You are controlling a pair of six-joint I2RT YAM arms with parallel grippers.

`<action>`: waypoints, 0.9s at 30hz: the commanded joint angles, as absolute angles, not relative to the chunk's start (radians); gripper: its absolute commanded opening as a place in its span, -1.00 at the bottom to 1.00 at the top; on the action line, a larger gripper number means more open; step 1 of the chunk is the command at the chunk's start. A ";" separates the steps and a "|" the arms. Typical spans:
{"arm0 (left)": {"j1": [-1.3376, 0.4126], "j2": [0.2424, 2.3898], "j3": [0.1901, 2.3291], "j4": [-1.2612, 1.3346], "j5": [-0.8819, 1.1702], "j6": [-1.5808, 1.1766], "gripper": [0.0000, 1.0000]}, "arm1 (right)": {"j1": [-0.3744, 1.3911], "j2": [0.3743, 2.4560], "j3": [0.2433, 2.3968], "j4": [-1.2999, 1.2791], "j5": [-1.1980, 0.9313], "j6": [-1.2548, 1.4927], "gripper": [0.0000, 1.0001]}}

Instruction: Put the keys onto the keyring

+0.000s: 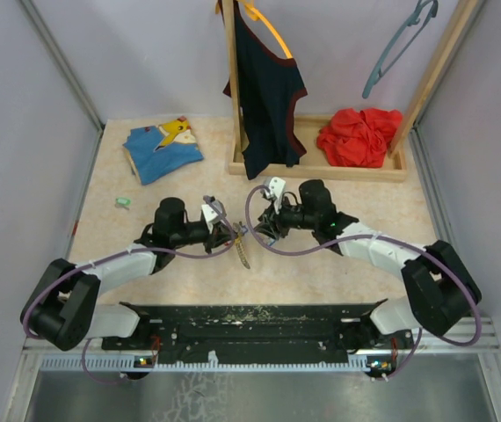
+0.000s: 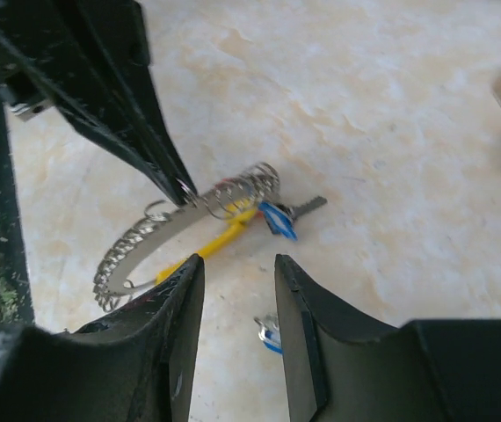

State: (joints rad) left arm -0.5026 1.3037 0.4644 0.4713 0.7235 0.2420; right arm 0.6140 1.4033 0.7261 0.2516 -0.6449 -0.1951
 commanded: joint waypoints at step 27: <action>-0.492 1.275 0.523 0.373 0.367 0.178 -1.00 | 0.711 1.605 0.889 -0.071 -0.215 -0.151 -0.27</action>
